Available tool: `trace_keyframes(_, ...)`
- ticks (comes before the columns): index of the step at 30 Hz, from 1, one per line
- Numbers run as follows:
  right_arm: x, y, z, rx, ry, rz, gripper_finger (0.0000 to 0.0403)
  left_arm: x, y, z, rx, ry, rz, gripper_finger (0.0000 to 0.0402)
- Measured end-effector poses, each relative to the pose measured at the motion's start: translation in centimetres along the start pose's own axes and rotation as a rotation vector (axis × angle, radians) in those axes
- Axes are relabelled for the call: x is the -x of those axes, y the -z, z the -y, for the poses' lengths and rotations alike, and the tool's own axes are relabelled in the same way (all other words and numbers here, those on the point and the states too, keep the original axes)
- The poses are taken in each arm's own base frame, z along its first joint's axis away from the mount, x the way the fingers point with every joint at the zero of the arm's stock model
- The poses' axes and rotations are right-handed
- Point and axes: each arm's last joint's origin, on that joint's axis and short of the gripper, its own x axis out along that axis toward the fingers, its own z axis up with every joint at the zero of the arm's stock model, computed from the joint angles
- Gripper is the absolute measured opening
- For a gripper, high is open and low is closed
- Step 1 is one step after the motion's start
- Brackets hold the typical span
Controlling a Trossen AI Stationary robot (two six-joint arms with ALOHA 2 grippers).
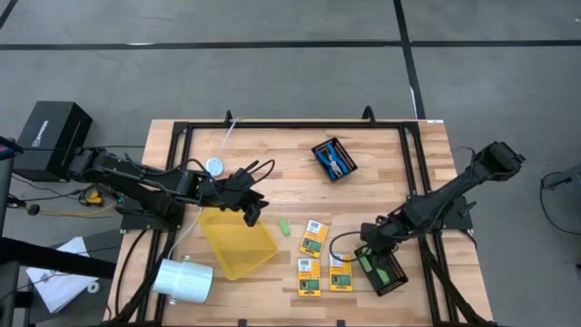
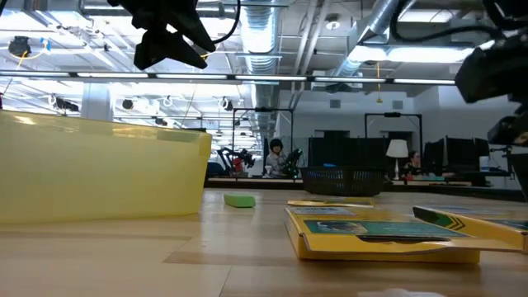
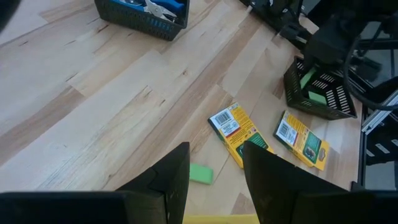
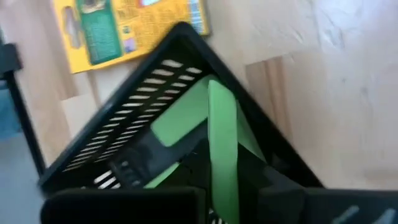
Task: Pick & Place School Supplies
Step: Put the green eraser into the bottom black bin
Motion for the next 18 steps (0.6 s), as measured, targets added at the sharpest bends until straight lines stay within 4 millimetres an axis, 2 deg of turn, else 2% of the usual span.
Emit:
trace_keyframes(3,-0.3,0.5,0.3,-0.018,0.009,-0.016,0.0035,0.0,0.0,0.0,0.0,0.0,0.0,0.0142)
trace_keyframes(10,-0.4,1.1,-0.2,-0.044,-0.024,-0.061,0.0165,-0.1,-0.1,-0.1,0.004,-0.004,0.003,0.0142)
trace_keyframes(13,-0.2,1.2,-0.4,-0.076,-0.064,-0.093,0.0209,-0.1,-0.1,-0.1,0.003,-0.004,0.003,0.0142)
trace_keyframes(18,1.1,1.3,-0.7,-0.151,-0.152,-0.088,0.0247,-0.1,-0.1,-0.1,0.002,-0.004,0.003,0.0142)
